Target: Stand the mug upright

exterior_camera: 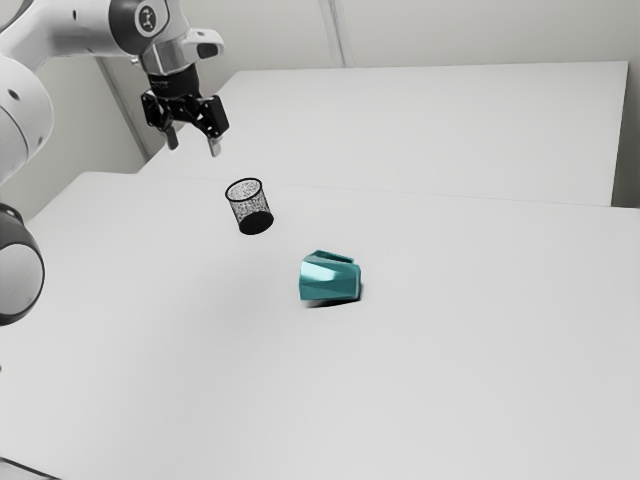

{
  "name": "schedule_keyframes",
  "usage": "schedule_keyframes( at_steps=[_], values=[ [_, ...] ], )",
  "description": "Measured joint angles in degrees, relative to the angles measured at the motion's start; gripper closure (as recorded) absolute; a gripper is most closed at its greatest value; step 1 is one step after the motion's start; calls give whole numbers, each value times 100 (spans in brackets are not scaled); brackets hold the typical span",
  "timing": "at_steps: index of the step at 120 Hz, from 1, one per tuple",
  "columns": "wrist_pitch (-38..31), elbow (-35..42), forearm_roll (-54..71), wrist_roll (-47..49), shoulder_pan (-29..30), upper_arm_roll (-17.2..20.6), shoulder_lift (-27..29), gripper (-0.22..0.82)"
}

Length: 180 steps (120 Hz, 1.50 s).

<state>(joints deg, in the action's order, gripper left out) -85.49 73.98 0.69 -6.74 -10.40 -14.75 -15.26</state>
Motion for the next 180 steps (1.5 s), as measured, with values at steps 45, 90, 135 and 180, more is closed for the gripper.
schedule_keyframes(
  at_steps=[45, 90, 135, 180],
  values=[
    [-81, -31, -472, -25, 12, 25, -195, 0],
    [-1442, 2644, -2341, -96, 17, -3, 408, 0],
    [-3120, 3851, -4655, -1186, 78, -110, 271, 0],
    [-3601, 3942, -6289, -2615, 98, -143, -347, 0]
  ],
)
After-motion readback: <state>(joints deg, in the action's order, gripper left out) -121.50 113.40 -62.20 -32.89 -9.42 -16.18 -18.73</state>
